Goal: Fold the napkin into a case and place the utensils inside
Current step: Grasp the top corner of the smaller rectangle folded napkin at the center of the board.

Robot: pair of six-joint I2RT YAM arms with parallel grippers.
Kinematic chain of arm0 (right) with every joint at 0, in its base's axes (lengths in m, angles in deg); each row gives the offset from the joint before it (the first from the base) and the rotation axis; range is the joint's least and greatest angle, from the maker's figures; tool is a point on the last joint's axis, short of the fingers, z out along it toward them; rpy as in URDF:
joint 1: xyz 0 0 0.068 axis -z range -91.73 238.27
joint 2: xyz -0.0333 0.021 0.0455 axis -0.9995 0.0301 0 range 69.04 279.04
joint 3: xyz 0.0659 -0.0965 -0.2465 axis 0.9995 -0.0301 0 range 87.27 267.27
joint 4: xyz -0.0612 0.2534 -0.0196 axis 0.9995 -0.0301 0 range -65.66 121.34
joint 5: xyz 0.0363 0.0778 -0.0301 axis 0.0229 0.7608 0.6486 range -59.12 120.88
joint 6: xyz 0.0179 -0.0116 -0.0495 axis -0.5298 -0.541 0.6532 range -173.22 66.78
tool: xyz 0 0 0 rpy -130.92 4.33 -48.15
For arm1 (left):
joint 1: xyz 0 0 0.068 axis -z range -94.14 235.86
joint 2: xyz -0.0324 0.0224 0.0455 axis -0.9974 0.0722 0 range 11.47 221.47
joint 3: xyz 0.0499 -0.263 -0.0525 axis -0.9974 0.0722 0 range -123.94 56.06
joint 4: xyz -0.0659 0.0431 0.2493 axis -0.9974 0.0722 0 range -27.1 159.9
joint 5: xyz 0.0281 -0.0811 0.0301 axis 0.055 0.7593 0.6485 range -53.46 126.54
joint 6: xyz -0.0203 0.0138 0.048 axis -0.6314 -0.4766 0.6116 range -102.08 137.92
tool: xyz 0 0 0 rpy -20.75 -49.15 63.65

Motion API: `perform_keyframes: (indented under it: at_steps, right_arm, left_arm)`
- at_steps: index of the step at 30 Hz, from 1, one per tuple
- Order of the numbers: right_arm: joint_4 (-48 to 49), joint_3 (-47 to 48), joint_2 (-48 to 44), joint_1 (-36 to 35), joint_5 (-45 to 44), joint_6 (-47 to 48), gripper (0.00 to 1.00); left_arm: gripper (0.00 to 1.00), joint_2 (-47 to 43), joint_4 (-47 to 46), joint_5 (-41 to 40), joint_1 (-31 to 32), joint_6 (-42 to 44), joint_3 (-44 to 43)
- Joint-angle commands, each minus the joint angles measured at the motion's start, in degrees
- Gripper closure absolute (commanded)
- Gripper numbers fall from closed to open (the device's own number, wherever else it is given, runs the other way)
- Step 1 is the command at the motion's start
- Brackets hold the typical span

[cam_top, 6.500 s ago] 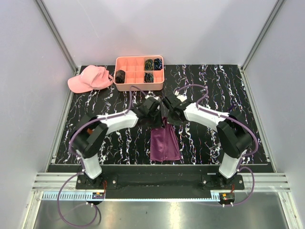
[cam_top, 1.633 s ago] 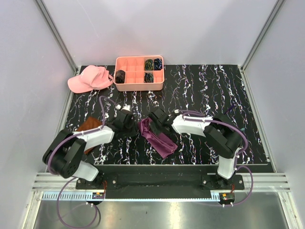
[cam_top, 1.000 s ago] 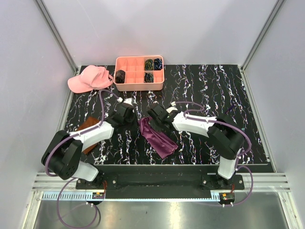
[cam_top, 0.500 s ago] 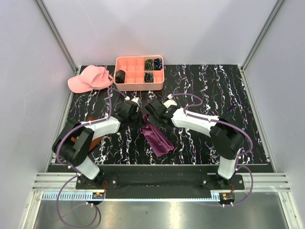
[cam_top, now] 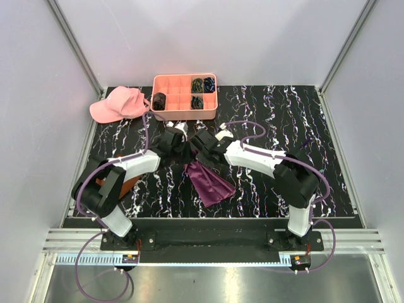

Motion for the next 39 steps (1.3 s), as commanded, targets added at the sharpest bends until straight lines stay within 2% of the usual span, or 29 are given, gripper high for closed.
perform_keyframes:
  at_steps: [1,12,19,22,23,27,33,39]
  right_arm:
    - [-0.6,0.9,0.0,0.9,-1.4,2.1,0.86]
    - [-0.6,4.2,2.6,2.6,-1.1,10.5,0.84]
    - [-0.6,8.5,6.6,2.8,-2.0,17.7,0.79]
    - [-0.7,10.7,8.2,2.7,-3.9,22.8,0.81]
    - [-0.7,11.3,8.9,2.7,-4.3,25.1,0.87]
    - [-0.4,13.3,10.0,2.6,-3.5,28.8,0.96]
    - [1.0,15.1,11.7,2.6,-2.9,35.1,1.00]
    - [0.8,15.2,11.5,2.6,-2.9,41.8,1.00]
  left_arm:
    - [1.00,1.8,-1.6,1.0,-0.9,0.3,-3.6]
    - [1.00,7.6,-5.4,3.6,-0.9,-0.9,-7.6]
    - [1.00,12.1,-7.7,5.7,-0.9,-2.7,-9.6]
    - [1.00,13.5,-8.1,6.0,-0.9,-3.3,-9.7]
    - [1.00,13.7,-8.7,6.0,-0.9,-3.4,-9.6]
    - [1.00,14.8,-12.7,7.0,-0.9,-4.9,-8.1]
    - [1.00,14.9,-16.9,9.2,-1.2,-5.1,-6.3]
    - [1.00,13.5,-12.7,12.3,-2.6,-6.1,-6.6]
